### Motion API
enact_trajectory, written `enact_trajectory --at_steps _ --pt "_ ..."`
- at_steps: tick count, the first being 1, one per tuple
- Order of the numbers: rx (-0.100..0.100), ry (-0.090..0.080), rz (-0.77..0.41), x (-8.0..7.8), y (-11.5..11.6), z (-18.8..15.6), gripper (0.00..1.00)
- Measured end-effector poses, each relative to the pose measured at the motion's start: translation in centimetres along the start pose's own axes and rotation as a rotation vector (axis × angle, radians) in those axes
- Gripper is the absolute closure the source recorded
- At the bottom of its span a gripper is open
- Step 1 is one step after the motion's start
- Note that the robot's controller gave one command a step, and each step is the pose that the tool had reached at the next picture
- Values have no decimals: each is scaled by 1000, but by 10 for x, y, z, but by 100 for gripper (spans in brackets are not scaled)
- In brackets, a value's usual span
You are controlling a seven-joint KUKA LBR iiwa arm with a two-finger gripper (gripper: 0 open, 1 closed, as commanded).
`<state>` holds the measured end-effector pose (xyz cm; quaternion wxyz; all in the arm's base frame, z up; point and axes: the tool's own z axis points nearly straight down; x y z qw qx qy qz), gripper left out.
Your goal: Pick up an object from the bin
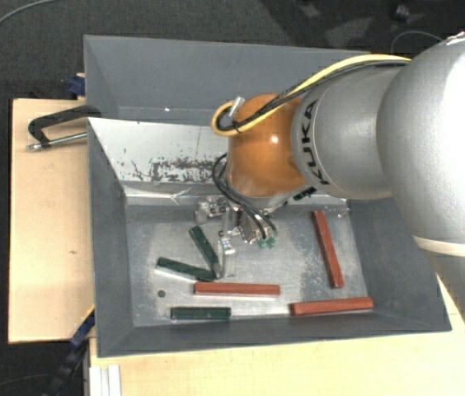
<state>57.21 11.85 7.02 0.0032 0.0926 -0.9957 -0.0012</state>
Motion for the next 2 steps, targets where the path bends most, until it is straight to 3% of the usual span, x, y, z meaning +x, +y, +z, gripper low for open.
enact_trajectory --at_steps 1,2 --pt "1 -5 -36 16 31 -1 0" --pt "6 -10 -158 54 -46 -1 0"
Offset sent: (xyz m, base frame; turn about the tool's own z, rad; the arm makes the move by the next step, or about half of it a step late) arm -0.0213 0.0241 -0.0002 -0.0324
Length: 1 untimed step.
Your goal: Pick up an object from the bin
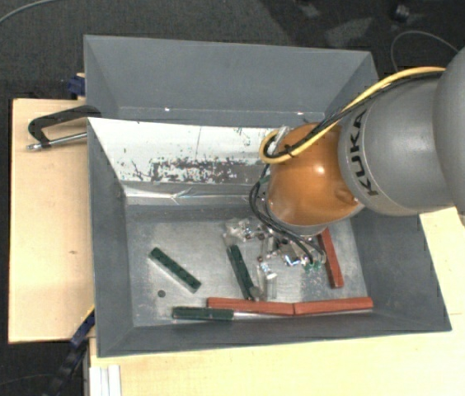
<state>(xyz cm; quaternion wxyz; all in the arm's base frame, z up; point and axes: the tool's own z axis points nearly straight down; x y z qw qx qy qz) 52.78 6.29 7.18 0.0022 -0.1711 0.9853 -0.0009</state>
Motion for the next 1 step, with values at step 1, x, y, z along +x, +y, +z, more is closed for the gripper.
enact_trajectory --at_steps 1 --pt "-3 2 -5 33 9 0 0"
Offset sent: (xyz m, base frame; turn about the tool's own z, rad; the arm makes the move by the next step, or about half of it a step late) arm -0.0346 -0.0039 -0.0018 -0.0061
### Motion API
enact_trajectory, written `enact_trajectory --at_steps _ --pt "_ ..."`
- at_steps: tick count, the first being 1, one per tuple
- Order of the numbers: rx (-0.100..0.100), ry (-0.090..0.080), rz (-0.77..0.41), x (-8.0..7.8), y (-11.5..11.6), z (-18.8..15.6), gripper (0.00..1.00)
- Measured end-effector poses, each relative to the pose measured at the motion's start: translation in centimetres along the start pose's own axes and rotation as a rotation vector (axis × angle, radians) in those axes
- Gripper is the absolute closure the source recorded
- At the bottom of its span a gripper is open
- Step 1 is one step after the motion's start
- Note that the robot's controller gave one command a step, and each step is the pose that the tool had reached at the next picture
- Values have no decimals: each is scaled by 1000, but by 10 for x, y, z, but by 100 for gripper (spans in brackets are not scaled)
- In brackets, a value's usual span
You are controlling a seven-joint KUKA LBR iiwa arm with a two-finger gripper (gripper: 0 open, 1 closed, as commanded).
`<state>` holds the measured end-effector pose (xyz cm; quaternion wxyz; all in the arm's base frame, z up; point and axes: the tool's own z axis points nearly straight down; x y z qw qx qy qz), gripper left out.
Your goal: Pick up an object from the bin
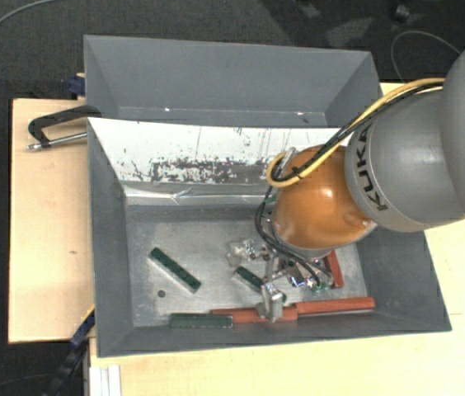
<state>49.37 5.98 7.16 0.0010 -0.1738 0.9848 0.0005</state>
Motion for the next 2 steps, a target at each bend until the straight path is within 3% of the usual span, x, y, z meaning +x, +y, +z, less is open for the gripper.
enact_trajectory --at_steps 1,2 --pt "-1 2 1 0 0 1 100" --pt "1 -15 -43 -31 63 -189 100"
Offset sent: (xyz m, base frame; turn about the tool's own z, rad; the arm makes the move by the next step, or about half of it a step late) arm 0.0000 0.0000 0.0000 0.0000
